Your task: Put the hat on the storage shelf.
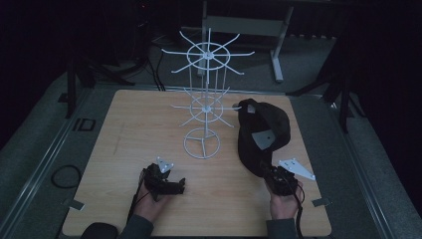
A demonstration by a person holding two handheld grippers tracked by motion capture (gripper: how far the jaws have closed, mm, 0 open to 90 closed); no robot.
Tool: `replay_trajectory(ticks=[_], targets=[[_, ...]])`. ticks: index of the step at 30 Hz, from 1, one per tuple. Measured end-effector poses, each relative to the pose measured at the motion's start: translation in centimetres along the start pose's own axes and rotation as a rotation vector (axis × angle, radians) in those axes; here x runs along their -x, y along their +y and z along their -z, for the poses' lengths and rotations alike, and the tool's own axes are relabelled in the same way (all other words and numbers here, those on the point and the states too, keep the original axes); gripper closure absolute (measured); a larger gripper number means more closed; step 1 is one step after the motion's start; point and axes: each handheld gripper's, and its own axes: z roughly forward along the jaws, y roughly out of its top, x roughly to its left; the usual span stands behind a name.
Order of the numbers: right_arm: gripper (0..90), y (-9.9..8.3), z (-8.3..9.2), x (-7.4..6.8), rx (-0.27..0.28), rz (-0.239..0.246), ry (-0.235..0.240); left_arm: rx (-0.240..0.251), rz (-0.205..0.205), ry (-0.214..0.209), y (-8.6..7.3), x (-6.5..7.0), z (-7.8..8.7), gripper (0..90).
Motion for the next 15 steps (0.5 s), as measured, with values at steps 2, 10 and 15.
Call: replay_trajectory(ticks=[2, 10, 15], targets=[[86.1, 0.1, 0.1, 0.0, 0.005, 0.005, -0.004, 0.0, 0.0, 0.0, 0.0, 0.0, 0.0, 0.2], [86.1, 0.8, 0.3, -0.1, 0.026, 0.018, -0.012, 0.0, -0.001, 0.0, 0.0, 0.0, 0.0, 0.2], [86.1, 1.3, 0.5, -0.2, 0.037, 0.034, -0.02, -0.001, -0.003, 0.001, 0.0, 0.0, 0.0, 0.2]])
